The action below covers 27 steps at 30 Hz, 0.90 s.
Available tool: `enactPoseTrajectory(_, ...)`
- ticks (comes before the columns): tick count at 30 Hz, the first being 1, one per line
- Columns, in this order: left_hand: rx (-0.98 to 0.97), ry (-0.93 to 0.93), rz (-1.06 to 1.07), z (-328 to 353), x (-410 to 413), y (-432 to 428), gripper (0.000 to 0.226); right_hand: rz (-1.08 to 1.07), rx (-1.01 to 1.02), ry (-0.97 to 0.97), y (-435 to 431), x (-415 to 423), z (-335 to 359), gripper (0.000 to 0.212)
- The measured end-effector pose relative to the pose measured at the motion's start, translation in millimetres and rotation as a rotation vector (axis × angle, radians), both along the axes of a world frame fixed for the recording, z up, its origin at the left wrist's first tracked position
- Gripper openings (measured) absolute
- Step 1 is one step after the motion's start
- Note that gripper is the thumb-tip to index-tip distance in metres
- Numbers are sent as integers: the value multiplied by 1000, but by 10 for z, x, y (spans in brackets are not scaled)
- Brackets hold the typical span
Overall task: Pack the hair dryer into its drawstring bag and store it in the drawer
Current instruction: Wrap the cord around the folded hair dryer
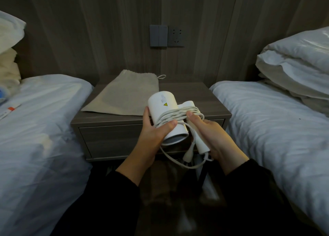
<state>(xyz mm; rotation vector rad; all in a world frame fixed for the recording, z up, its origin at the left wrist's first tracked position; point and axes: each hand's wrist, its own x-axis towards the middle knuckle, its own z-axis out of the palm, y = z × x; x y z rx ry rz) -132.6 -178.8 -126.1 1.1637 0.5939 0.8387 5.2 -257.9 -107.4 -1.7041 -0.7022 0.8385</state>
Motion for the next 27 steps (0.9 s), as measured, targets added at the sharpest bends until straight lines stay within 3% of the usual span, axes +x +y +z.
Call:
enactPoseTrajectory(5,-27,-90,56,-38,18,7,89,91,-43,-20,34,-16,-31,61)
enactPoseTrajectory(7,-13,-97,76,-48,17,0,80,139,-32,113,73,4,-78,67)
enactPoseTrajectory(11,-15,-79,109,-56,-10,51,74,272,62,488,72,31,-121,54)
enactPoseTrajectory(17,-83,-37,177,-26,-45,166,83,374,129,863,53,260,-331,76)
enactPoseTrajectory(19,-153,-68,169,-10,-52,197,79,430,151,880,25,260,-413,52)
enactPoseTrajectory(22,-234,-177,118,1,-71,213,67,578,200,792,11,251,-548,70)
enactPoseTrajectory(27,-247,-218,100,-51,-65,225,62,710,303,790,46,174,-642,50)
